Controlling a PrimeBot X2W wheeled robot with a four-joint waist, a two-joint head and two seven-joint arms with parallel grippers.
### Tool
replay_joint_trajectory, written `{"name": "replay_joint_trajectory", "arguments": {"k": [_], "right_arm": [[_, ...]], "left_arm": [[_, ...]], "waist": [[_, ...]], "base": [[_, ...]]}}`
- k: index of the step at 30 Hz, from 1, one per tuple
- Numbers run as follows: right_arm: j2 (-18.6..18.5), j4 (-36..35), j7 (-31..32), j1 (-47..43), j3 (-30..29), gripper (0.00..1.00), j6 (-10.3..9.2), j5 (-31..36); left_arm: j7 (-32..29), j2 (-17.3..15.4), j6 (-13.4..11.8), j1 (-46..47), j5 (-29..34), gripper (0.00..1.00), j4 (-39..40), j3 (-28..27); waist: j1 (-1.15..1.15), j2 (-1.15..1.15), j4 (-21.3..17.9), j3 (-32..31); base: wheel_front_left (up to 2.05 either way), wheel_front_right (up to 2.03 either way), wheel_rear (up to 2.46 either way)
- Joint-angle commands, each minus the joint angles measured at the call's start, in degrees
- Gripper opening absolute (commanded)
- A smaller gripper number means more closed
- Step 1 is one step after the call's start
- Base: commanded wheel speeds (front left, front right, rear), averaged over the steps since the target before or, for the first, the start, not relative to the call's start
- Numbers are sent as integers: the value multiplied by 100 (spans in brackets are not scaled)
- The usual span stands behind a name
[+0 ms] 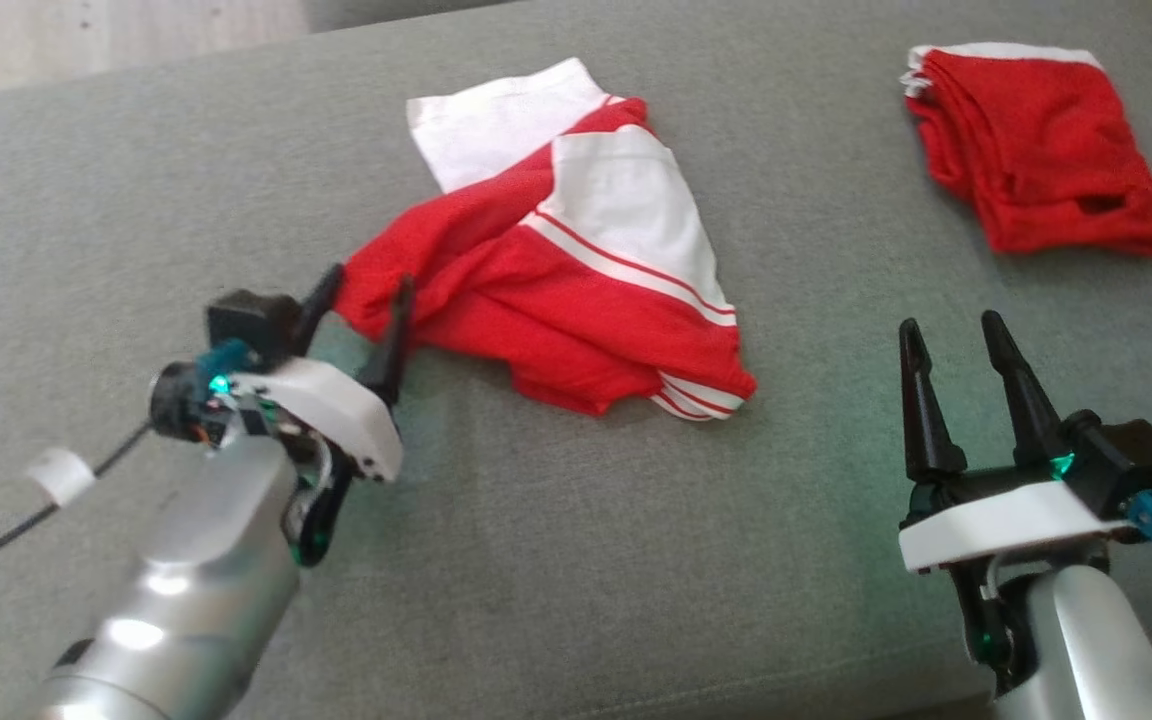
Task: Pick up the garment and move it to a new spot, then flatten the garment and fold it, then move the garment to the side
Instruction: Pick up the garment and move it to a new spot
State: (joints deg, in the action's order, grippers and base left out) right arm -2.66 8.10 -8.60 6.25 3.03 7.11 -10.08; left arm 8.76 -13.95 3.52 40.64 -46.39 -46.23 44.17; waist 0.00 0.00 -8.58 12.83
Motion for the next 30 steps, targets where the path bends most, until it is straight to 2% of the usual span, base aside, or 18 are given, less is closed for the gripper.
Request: {"name": "replay_joint_trajectory", "arguments": {"k": [1, 10, 15, 19, 30], "right_arm": [[-21, -153, -68, 100, 76, 100, 37, 37], [-21, -122, 31, -26, -140, 100, 37, 203], [-21, -111, 102, -235, -278, 100, 37, 335], [-21, -91, 133, -431, -338, 100, 37, 376], [-21, 56, 17, -872, -303, 100, 37, 234]], "left_arm": [[155, -76, 17, 212, 224, 100, 23, 12], [507, 170, 87, 213, 316, 100, -25, 37], [614, 202, -158, -301, 283, 100, 319, -281], [621, 156, -361, -939, 347, 100, 896, -691], [623, -147, -931, -2848, 997, 100, 2463, -1674]], "waist": [[0, 0, 133, -87], [0, 0, 557, -527], [0, 0, 867, -943], [0, 0, 1056, -1178], [0, 0, 1291, -1485]], "base": [[0, 0, 0], [0, 0, 0], [0, 0, 0], [0, 0, 0], [0, 0, 0]]}}
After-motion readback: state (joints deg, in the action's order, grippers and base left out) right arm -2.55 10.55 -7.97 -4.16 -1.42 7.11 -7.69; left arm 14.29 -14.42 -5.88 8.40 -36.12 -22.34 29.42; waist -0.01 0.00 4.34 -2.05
